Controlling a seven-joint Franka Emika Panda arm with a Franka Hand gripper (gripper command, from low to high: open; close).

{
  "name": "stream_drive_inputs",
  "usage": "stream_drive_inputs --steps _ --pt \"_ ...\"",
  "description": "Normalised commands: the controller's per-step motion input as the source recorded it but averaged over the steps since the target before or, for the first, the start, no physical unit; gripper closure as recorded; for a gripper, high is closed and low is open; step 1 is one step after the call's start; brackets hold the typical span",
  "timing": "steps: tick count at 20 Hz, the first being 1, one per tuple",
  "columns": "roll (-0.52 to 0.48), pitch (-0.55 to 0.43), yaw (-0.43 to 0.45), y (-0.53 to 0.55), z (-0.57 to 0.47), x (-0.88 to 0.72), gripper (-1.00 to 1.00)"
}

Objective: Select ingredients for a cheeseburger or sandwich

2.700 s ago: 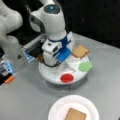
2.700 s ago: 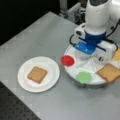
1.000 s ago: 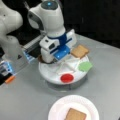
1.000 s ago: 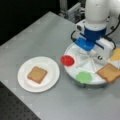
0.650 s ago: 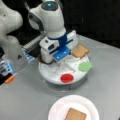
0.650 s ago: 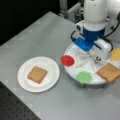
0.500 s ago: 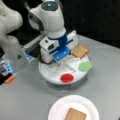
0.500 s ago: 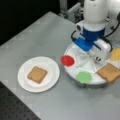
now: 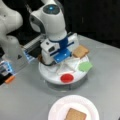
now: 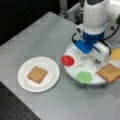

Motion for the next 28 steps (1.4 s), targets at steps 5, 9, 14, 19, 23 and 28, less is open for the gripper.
stream_drive_inputs --steps 5,9,14,19,23,28 --pt "0.02 0.03 -0.087 0.09 -0.02 0.09 -1.0" --pt "-0.013 0.02 -0.072 0.09 -0.08 0.06 -1.0" --pt "-0.101 0.025 -0.057 0.07 -0.11 0.02 -1.0" --pt "-0.159 0.039 0.021 0.06 -0.15 -0.04 -1.0" --pt "-0.201 0.09 0.163 0.06 -0.16 -0.11 -1.0" --pt "-0.118 0.073 0.237 0.01 -0.14 -0.16 -1.0"
